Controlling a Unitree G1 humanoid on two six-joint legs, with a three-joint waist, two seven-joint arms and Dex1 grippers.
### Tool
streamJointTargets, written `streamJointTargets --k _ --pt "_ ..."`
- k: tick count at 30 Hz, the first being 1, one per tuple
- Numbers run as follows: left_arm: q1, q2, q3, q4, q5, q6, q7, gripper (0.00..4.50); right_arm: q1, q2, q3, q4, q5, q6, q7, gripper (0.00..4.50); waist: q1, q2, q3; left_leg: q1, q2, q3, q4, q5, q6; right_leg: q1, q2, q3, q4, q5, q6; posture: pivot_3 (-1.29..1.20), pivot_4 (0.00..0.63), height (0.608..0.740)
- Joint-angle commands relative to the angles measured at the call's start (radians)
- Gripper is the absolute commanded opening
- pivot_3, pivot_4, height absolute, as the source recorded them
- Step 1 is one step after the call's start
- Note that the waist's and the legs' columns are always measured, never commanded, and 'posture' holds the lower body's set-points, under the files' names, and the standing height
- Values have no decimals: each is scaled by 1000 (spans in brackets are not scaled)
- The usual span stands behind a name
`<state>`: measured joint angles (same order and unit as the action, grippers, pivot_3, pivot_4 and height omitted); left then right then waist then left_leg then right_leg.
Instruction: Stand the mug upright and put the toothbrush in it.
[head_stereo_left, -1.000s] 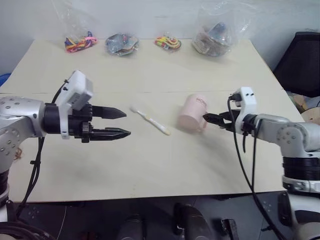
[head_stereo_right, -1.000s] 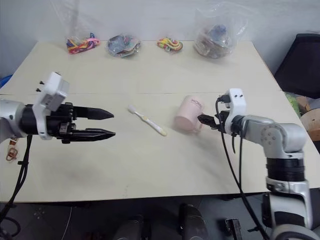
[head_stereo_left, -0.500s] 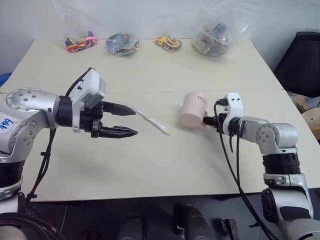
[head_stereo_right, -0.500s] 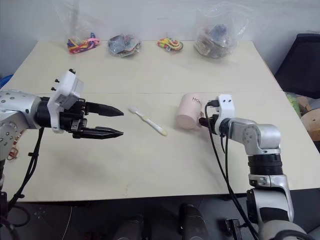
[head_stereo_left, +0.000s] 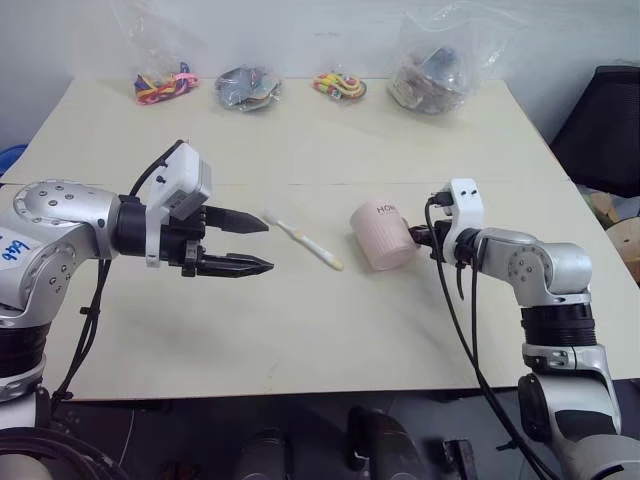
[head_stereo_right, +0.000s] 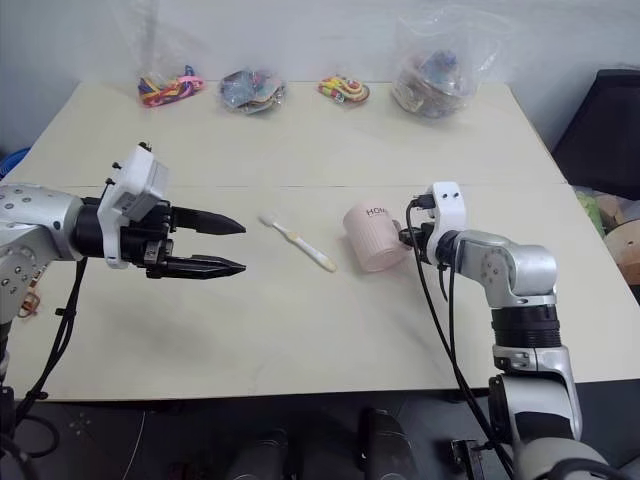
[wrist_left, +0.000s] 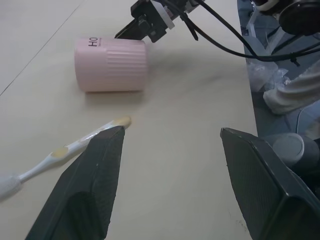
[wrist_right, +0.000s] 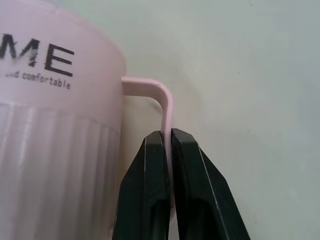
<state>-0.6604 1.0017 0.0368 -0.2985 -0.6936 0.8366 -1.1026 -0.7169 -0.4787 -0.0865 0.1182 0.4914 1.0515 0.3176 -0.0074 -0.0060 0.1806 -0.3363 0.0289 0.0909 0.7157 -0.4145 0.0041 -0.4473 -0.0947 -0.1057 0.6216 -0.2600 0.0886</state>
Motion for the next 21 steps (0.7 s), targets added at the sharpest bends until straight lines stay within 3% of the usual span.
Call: streamJointTargets --k 1,12,16,21 --pt "0 6 35 -4 0 -5 6 3235 17 -7 16 -54 -24 -36 29 18 -1 0 0 0 0 0 0 0 0 0 0 0 0 0 0 0 150 740" --pt "61 -10 146 -17 -56 72 104 3235 16 122 9 -208 -41 -431 150 18 -18 1 1 0 0 0 -1 0 0 -1 0 0 0 0 0 0 150 740" --pt "86 -20 263 0 -132 156 165 3235 14 217 75 -250 -27 -563 224 18 -22 1 1 -1 0 -1 -1 0 0 -1 0 -1 0 0 0 0 150 740" --pt "230 58 473 -38 -285 294 104 3235 58 384 220 -152 -122 -746 243 18 -46 2 1 1 1 -1 -2 0 0 -1 1 -1 0 -1 -2 0 150 740"
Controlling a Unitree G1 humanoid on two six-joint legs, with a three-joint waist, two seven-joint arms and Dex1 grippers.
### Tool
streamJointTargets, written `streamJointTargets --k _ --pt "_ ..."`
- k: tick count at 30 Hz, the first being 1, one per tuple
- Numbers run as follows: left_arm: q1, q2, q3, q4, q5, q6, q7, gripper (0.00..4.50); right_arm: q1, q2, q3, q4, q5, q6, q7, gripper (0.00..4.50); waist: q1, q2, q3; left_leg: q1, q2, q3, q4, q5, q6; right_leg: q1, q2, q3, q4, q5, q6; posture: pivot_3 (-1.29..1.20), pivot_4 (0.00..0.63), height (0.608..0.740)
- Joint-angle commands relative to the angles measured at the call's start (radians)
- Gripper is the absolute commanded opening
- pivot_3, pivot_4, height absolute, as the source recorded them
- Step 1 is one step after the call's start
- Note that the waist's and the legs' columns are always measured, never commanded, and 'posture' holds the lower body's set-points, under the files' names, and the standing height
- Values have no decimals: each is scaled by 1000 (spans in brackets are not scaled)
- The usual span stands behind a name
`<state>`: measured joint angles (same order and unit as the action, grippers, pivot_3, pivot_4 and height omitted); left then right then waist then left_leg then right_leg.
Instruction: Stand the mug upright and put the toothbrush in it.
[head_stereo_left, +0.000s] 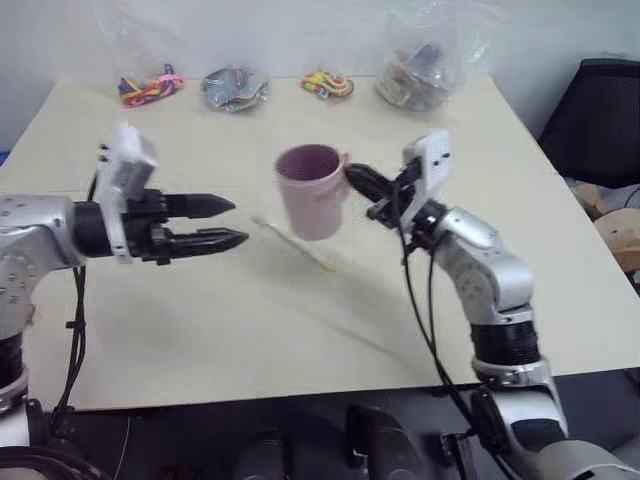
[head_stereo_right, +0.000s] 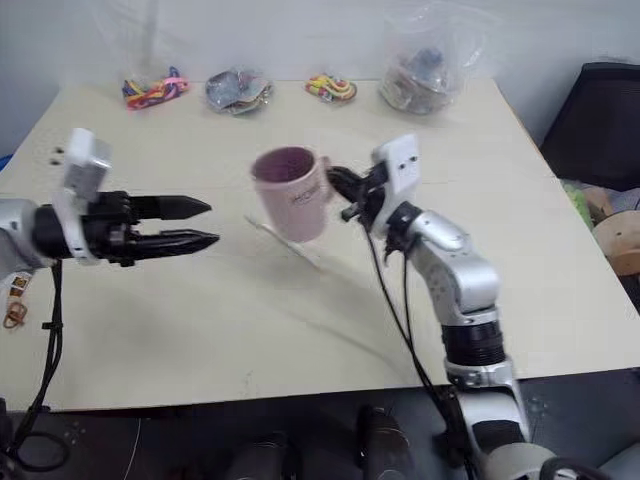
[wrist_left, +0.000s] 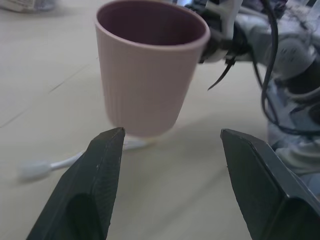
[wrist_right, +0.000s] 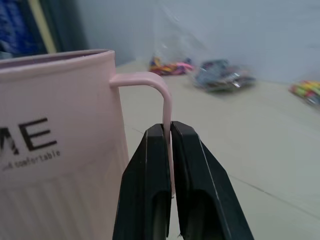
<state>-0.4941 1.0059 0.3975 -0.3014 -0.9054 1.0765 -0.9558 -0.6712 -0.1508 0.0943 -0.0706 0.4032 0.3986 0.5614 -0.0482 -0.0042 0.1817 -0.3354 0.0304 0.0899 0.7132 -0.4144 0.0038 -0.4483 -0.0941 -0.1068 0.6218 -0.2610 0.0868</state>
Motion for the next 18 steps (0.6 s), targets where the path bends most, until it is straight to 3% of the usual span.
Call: streamJointTargets --k 1,8,12,17,18 --pt "116 81 146 -56 -74 61 -75 3235 24 75 63 68 -56 -131 4 18 -9 0 0 0 0 0 0 0 0 0 0 0 0 0 0 0 150 740" --pt "424 204 270 -133 30 -11 -206 3235 91 89 161 209 -141 -240 101 18 -4 2 2 -1 -1 -3 0 0 0 1 -1 0 -1 -1 -1 0 150 740" --pt "447 210 286 -147 18 -17 -211 3235 128 60 208 195 -135 -201 202 18 -6 3 2 -1 -1 -3 0 0 -1 1 0 0 0 -1 -2 0 150 740" --pt "440 207 286 -139 15 -29 -208 3235 133 66 206 234 -170 -238 199 18 -9 3 2 0 0 -2 0 -1 -2 1 0 -1 0 -2 -3 0 150 740" --pt "426 207 280 -129 10 -32 -205 3235 129 63 204 242 -174 -229 197 269 -9 3 2 0 0 -2 0 -1 -3 1 1 -1 0 -2 -3 0 150 740"
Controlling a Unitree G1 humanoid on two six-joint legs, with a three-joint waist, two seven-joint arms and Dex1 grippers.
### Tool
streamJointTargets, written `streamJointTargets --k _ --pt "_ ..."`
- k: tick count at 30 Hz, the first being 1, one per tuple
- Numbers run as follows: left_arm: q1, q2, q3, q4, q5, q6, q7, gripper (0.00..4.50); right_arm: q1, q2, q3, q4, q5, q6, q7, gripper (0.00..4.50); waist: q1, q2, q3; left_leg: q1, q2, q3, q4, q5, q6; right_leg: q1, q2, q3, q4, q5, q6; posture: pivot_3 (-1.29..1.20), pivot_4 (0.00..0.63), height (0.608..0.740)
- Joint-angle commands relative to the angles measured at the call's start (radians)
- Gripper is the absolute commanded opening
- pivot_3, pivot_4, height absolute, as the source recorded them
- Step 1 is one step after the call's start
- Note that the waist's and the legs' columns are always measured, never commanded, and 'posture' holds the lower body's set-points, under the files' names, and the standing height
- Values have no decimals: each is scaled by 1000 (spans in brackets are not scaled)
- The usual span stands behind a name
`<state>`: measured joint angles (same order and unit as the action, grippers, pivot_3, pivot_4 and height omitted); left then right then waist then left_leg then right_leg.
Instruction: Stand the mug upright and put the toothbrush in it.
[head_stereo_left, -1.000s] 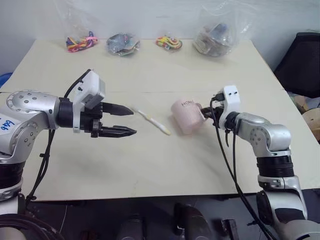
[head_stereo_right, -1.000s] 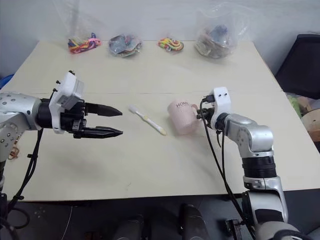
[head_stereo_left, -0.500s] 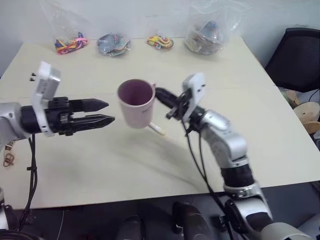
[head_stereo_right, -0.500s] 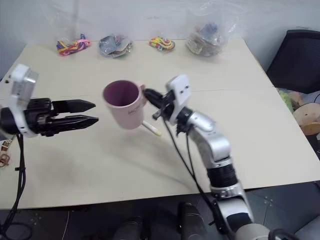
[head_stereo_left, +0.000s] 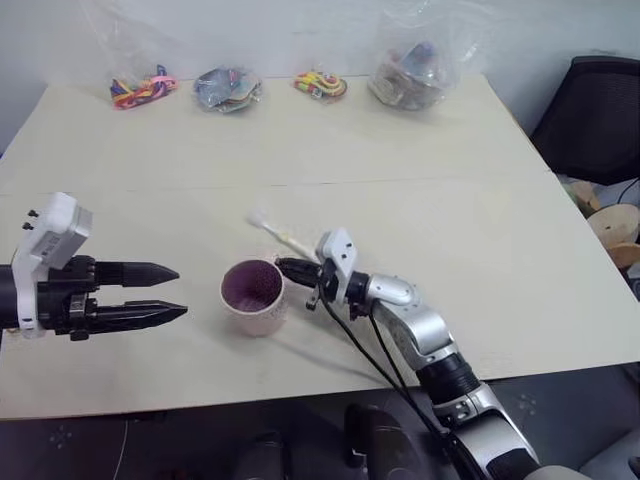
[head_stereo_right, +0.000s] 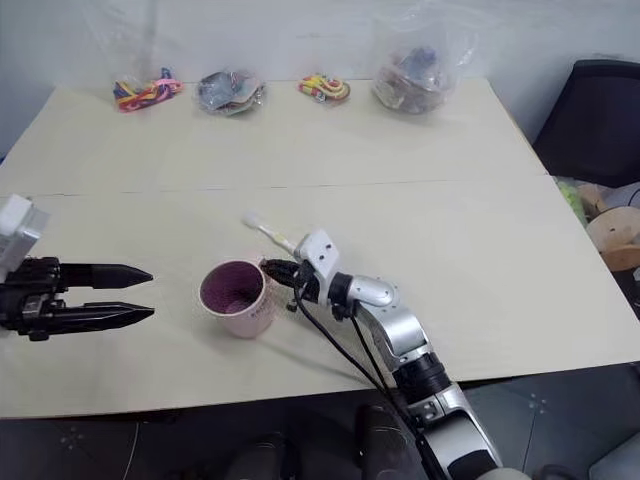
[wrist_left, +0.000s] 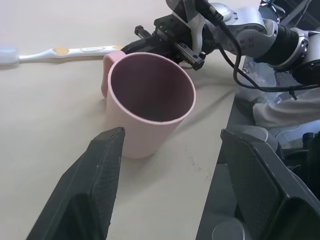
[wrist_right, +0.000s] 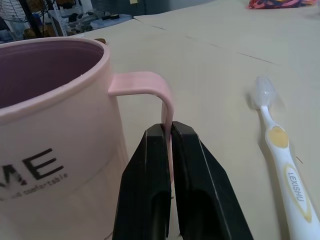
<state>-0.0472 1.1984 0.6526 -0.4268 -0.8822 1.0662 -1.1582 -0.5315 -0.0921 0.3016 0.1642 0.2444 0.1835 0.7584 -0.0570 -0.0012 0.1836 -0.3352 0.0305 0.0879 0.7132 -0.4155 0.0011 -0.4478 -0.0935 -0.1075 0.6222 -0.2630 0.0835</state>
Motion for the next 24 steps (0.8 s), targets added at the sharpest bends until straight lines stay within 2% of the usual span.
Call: streamJointTargets --k 1,2,6,11,15,18,24 --pt "-34 13 19 3 -17 -27 1 3235 -11 2 -6 10 -17 -5 -1 561 0 0 0 0 0 0 0 0 0 0 0 0 0 0 0 0 150 740" --pt "-49 13 10 10 -19 -31 5 3235 -11 -2 -9 4 -18 6 -1 781 0 0 0 0 0 0 0 0 0 0 0 0 0 0 0 0 150 740" --pt "-98 12 -36 30 -10 -62 9 3235 -9 -61 -16 -81 -33 63 11 2149 4 0 0 0 0 0 0 0 0 0 -1 0 0 0 0 0 150 740" --pt "-137 23 -68 47 -15 -82 -5 3235 -29 -198 -54 -241 15 209 72 2149 4 0 0 0 0 0 0 0 0 0 -1 0 0 0 0 0 150 740" --pt "-149 39 -74 66 7 -107 -23 3235 -138 -317 -95 -299 84 374 152 2149 5 0 0 -1 0 0 1 0 0 0 -1 0 1 0 0 0 150 740" --pt "-151 50 -69 89 28 -132 -29 3235 -273 -340 -58 -181 37 456 152 2149 0 1 0 0 0 1 0 0 0 -1 0 0 1 0 -1 0 150 740" --pt "-136 64 -42 120 71 -179 -47 3235 -503 -200 19 203 -79 436 108 2149 -4 1 0 -1 0 3 0 0 0 -5 0 0 4 -2 -3 0 150 740"
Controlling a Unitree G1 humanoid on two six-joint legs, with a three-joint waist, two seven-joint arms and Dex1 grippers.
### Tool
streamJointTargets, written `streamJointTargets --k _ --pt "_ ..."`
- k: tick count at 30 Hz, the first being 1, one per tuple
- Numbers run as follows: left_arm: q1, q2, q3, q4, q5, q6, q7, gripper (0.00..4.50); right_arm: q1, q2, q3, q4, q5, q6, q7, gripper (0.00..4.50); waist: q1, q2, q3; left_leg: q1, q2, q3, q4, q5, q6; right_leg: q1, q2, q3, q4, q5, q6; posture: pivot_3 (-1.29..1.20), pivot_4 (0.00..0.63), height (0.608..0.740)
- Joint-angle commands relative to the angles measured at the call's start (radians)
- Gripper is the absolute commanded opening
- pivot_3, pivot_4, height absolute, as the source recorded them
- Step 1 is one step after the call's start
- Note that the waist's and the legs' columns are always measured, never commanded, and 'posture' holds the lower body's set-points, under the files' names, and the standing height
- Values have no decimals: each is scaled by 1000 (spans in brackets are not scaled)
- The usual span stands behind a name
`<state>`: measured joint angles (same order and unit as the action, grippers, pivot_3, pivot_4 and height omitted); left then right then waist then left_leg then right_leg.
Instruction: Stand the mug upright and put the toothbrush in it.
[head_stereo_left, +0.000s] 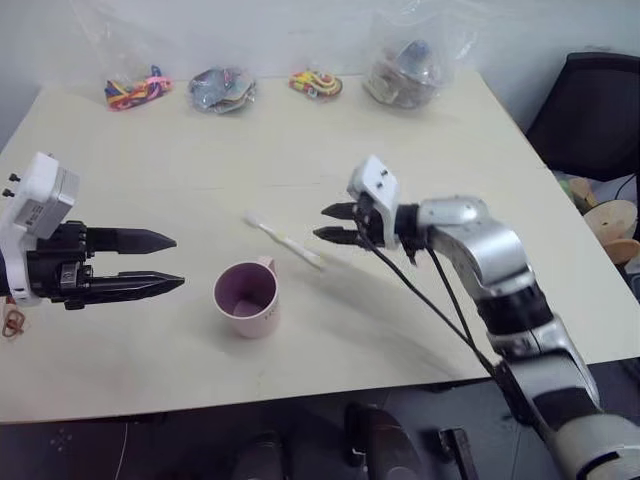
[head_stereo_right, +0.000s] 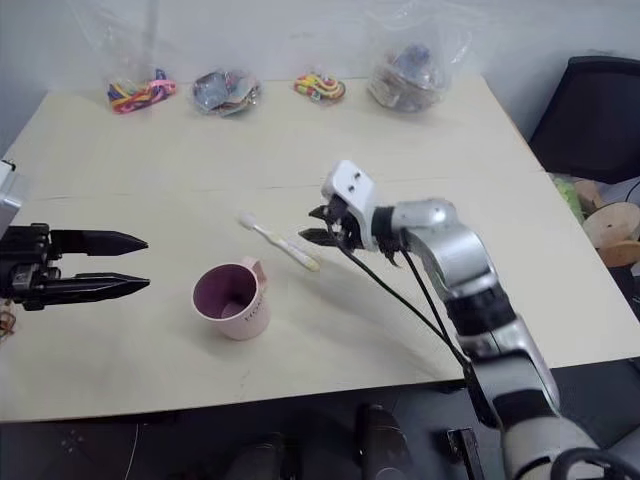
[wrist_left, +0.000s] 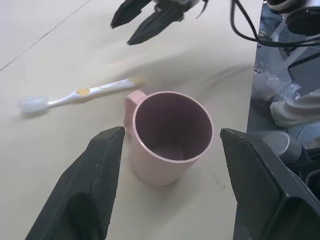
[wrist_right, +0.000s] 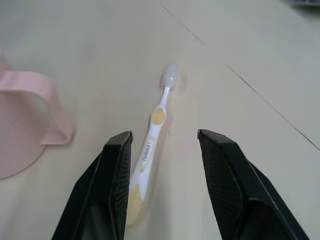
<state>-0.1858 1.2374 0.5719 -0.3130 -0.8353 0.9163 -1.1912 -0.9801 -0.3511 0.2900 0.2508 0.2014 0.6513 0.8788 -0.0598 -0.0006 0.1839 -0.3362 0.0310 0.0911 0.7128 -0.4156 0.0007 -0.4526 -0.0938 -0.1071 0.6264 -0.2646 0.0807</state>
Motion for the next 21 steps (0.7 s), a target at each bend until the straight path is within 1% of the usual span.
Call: streamJointTargets --k 1,4,6,9,14,17,21 --pt "7 28 48 12 30 -32 -19 3235 -82 96 31 175 -45 -40 -25 2149 -3 0 0 0 0 0 0 0 0 0 0 0 0 0 0 0 150 740" --pt "27 33 82 23 48 -35 -32 3235 -158 201 27 346 -79 -93 -60 2149 -10 0 0 -2 0 1 0 0 0 -2 0 0 1 0 0 0 150 740" --pt "41 33 98 23 59 -39 -37 3235 -190 245 26 434 -104 -135 -74 2149 -13 0 0 -3 0 1 0 0 0 -3 0 -1 1 0 0 0 150 740" --pt "52 26 118 24 70 -42 -31 3235 -216 296 36 548 -142 -196 -80 2149 -18 0 0 -3 0 0 0 0 -1 -3 0 -1 1 0 0 0 150 740" --pt "54 14 119 18 73 -51 -18 3235 -240 343 46 708 -216 -289 -96 2149 -30 0 0 -3 0 -1 0 1 -1 -3 0 -2 1 0 0 0 150 740" --pt "46 11 115 20 69 -53 -9 3235 -252 357 31 763 -231 -325 -99 1514 -38 0 0 -2 0 -1 -1 1 -2 -3 0 -1 1 0 0 0 150 740" --pt "44 8 109 26 66 -61 -4 3235 -269 361 7 799 -241 -353 -106 202 -41 0 0 -2 0 -1 -1 1 -2 -3 0 -1 2 0 0 0 150 740"
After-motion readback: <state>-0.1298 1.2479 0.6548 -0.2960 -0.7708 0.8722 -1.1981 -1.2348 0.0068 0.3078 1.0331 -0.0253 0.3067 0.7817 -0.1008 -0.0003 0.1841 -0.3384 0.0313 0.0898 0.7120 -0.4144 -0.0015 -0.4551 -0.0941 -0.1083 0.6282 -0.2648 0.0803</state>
